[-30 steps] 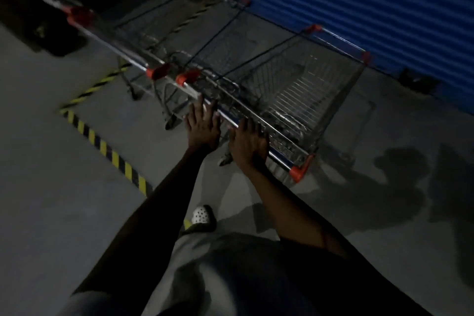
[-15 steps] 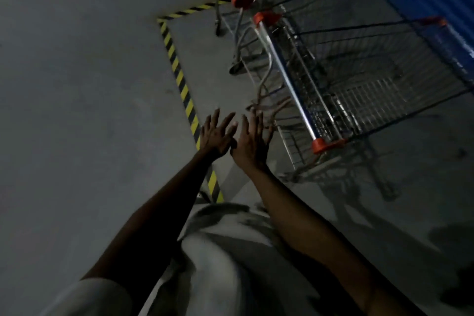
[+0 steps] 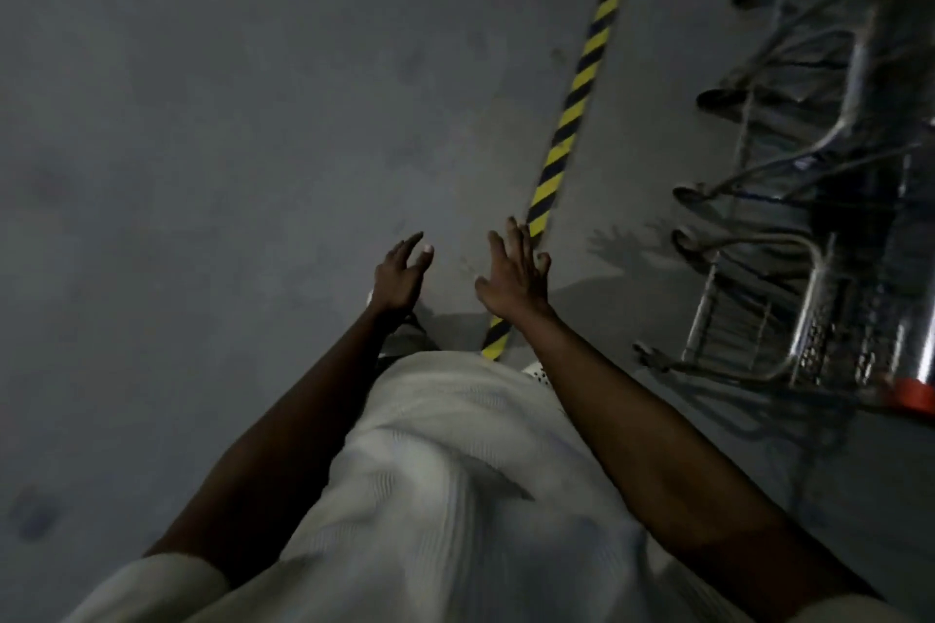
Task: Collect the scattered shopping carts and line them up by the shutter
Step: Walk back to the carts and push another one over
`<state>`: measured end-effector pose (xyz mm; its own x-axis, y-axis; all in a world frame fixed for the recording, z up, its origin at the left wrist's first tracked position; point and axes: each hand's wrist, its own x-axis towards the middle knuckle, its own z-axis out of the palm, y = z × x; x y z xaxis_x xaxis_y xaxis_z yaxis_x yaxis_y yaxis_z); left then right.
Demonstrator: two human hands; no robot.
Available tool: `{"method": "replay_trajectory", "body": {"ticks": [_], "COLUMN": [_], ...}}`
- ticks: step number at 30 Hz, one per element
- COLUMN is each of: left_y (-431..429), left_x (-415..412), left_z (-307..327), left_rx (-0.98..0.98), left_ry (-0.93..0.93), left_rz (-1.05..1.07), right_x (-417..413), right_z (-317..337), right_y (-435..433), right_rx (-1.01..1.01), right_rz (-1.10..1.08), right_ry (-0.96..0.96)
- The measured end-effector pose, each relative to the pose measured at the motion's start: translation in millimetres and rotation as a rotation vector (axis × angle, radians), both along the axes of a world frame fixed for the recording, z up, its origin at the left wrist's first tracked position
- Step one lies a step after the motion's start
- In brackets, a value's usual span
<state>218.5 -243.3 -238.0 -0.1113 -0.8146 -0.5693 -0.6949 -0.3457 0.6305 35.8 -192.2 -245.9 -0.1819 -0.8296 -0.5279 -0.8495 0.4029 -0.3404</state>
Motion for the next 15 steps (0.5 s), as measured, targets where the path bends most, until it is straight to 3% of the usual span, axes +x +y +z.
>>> {"method": "replay_trajectory", "body": {"ticks": [5, 10, 15], "left_y": [-29.7, -90.5, -156.5], "left_x": [108.1, 217.0, 299.6], "left_z": [-17.2, -24.1, -7.2], "left_rx": [0.130, 0.162, 0.175], "left_ry": [0.103, 0.184, 0.223], "left_rz": [0.276, 0.391, 0.514], "right_x": [95.0, 188.7, 260.2], "right_z": [-5.8, -12.9, -2.3], "right_y": [-68.9, -140.7, -216.4], "right_rx": [0.034, 0.085, 0.076], "right_rz": [0.173, 0.336, 0.346], "right_ry": [0.004, 0.040, -0.040]}}
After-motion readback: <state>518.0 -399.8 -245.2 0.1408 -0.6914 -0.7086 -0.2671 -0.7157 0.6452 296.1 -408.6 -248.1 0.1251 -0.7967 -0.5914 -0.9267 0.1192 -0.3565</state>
